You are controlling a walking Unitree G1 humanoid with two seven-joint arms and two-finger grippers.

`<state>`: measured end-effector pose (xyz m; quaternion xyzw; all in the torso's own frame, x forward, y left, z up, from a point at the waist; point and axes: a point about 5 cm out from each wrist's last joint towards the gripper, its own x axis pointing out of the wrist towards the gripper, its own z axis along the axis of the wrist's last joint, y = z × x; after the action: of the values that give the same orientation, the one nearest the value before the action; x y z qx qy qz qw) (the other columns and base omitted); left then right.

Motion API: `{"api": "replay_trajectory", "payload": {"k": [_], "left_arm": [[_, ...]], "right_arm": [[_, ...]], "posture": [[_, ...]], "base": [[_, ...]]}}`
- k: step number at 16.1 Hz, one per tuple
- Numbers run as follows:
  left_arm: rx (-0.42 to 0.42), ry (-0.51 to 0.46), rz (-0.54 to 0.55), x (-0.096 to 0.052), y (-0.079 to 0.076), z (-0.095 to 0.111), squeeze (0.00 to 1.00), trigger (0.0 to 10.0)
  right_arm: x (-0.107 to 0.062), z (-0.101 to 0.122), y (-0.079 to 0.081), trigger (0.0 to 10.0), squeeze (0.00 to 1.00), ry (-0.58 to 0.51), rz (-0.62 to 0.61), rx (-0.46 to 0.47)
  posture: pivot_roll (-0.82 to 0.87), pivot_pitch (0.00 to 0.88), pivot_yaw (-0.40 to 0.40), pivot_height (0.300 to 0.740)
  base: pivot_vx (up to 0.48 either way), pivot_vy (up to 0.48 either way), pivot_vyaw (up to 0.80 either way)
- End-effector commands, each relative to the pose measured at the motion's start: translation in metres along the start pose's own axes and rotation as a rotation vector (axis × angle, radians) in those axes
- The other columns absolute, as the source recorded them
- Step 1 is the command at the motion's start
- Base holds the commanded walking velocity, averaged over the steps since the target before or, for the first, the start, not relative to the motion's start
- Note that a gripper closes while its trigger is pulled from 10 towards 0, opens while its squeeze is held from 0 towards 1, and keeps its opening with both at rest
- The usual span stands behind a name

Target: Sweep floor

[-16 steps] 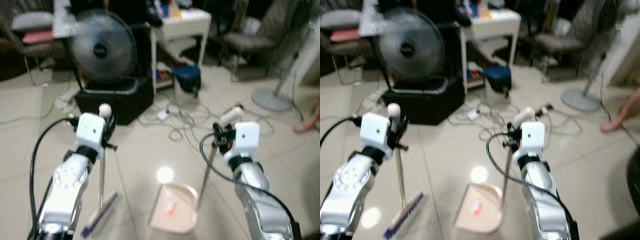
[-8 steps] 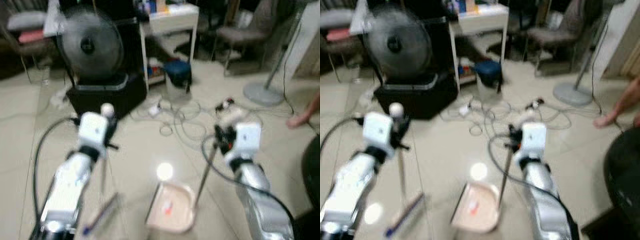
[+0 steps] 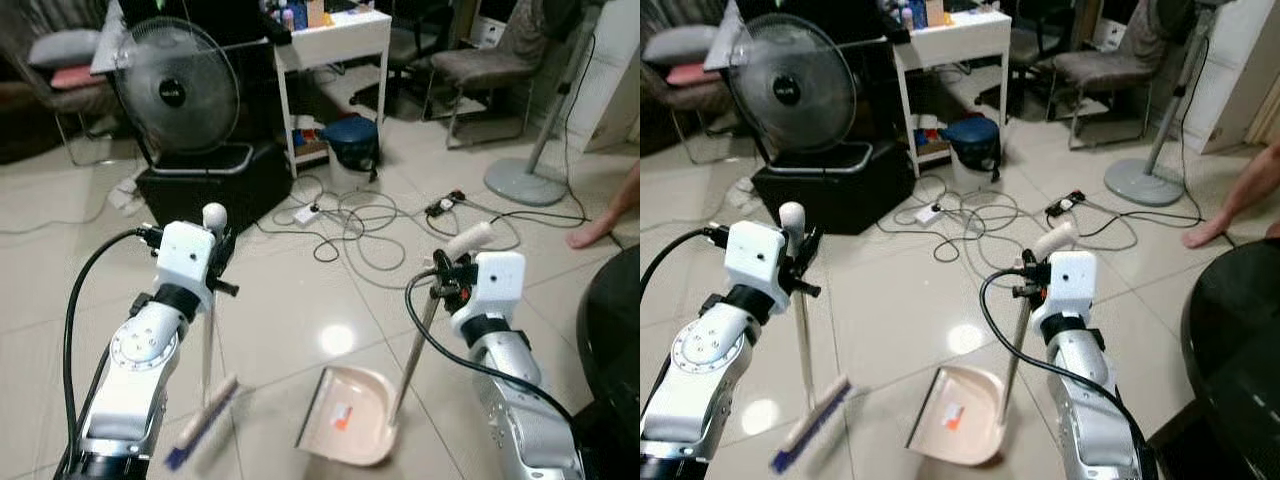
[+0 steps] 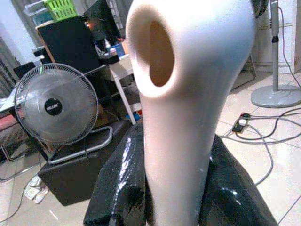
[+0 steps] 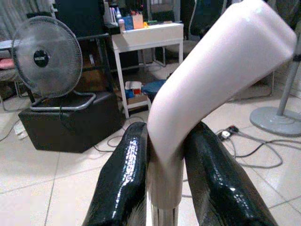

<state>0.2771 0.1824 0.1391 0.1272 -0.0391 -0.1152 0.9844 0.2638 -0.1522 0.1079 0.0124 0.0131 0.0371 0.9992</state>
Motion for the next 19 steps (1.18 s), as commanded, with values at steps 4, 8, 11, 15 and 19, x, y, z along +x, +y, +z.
{"api": "replay_trajectory", "payload": {"k": [4, 8, 11, 15, 19], "left_arm": [[0.052, -0.076, 0.070, 0.003, 0.018, 0.017, 0.00, 10.0], [0.076, -0.112, 0.114, -0.001, 0.027, 0.027, 0.00, 10.0], [0.093, -0.092, 0.105, -0.007, 0.027, 0.026, 0.00, 10.0], [0.111, -0.089, 0.110, -0.014, 0.031, 0.028, 0.00, 10.0], [0.119, -0.077, 0.088, -0.015, 0.034, 0.030, 0.00, 10.0]], "right_arm": [[0.014, 0.004, 0.000, 10.0, 0.00, -0.100, -0.006, -0.041], [0.029, 0.001, -0.008, 10.0, 0.00, -0.132, -0.010, -0.063], [0.044, -0.009, -0.015, 10.0, 0.00, -0.115, 0.011, -0.116], [0.048, -0.024, -0.021, 10.0, 0.00, -0.094, -0.003, -0.108], [0.049, -0.036, -0.024, 10.0, 0.00, -0.062, -0.020, -0.086]], "posture": [[-0.02, 0.066, 0.118, 0.740], [0.02, 0.119, 0.143, 0.740], [0.06, 0.155, 0.142, 0.740], [0.10, 0.179, 0.161, 0.740], [0.11, 0.185, 0.182, 0.740]], "base": [[0.000, 0.000, 0.00], [0.000, 0.000, 0.00], [0.000, 0.000, 0.00], [0.000, 0.000, 0.00], [0.000, 0.000, 0.00]]}}
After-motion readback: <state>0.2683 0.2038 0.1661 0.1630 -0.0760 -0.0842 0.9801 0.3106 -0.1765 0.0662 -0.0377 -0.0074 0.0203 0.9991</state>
